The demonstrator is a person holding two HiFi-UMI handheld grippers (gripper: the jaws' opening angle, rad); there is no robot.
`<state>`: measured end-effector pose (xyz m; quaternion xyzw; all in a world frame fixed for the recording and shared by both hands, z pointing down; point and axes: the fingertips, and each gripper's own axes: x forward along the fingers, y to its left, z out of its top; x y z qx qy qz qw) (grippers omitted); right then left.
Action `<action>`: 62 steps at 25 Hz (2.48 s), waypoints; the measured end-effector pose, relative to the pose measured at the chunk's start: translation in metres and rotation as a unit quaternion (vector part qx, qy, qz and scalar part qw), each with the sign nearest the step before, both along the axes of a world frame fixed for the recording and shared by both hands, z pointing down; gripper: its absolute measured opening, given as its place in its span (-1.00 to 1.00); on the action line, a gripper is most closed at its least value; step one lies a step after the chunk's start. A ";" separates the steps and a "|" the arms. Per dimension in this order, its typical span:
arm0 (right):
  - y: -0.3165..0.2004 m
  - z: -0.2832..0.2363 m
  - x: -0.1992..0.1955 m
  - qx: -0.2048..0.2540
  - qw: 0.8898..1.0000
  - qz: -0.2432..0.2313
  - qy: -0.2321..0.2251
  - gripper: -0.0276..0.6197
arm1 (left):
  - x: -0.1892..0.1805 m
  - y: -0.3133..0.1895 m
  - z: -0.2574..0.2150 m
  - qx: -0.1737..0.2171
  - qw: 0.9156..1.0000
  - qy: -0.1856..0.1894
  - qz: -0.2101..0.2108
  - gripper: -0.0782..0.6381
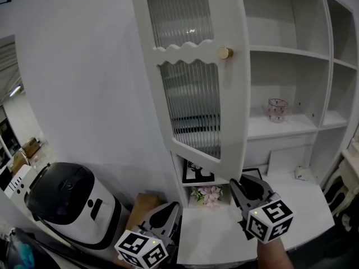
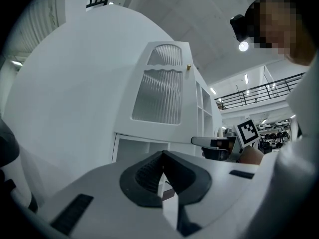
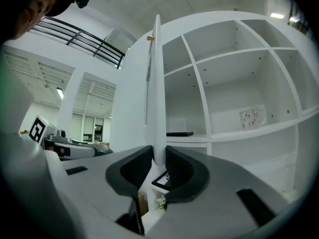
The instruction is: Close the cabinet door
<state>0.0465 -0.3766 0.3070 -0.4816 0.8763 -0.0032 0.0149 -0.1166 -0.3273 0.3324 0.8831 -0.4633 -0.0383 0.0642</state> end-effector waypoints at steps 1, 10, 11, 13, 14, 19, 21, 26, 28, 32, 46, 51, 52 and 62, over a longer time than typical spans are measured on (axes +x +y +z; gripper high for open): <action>-0.004 0.000 0.003 0.000 1.000 -0.001 -0.001 -0.68 | 0.005 -0.002 0.001 -0.002 1.000 -0.003 0.002 -0.76; -0.033 0.002 0.020 -0.003 1.000 -0.025 0.003 -0.65 | 0.030 -0.020 0.001 -0.001 1.000 -0.001 -0.004 -0.76; -0.036 0.002 0.022 -0.004 1.000 -0.029 0.004 -0.65 | 0.033 -0.022 0.001 0.000 1.000 -0.002 -0.004 -0.76; -0.042 0.001 0.025 -0.004 0.999 -0.036 0.005 -0.65 | 0.040 -0.026 0.001 0.000 1.000 -0.003 -0.005 -0.76; -0.045 0.001 0.026 -0.004 0.999 -0.041 0.006 -0.65 | 0.043 -0.028 0.001 0.000 1.000 -0.002 -0.007 -0.76; -0.058 0.001 0.030 0.002 0.998 -0.062 0.009 -0.64 | 0.056 -0.039 0.005 -0.001 1.000 -0.003 -0.016 -0.76; -0.061 0.000 0.030 0.007 0.998 -0.065 0.014 -0.63 | 0.058 -0.041 0.007 -0.003 1.000 -0.003 -0.018 -0.76; -0.078 -0.004 0.039 0.030 0.998 -0.058 0.028 -0.53 | 0.067 -0.054 0.015 -0.012 1.000 -0.005 -0.029 -0.76; -0.082 -0.006 0.041 0.038 0.997 -0.056 0.029 -0.49 | 0.070 -0.058 0.018 -0.014 0.999 -0.007 -0.034 -0.76; -0.095 -0.002 0.051 0.042 0.997 -0.052 0.035 -0.46 | 0.084 -0.067 0.021 -0.021 0.999 -0.011 -0.041 -0.77; -0.128 0.001 0.065 0.033 0.997 -0.043 0.063 -0.39 | 0.121 -0.076 0.003 -0.004 0.999 -0.012 -0.047 -0.76; -0.136 0.000 0.066 0.039 0.995 -0.034 0.083 -0.36 | 0.123 -0.074 -0.001 0.003 0.999 -0.015 -0.050 -0.76; -0.138 0.000 0.065 0.039 0.995 -0.033 0.085 -0.36 | 0.123 -0.074 -0.001 0.003 0.999 -0.016 -0.050 -0.76; -0.154 -0.003 0.062 0.060 0.992 -0.001 0.115 -0.36 | 0.108 -0.075 0.003 -0.004 0.998 -0.016 -0.063 -0.76</action>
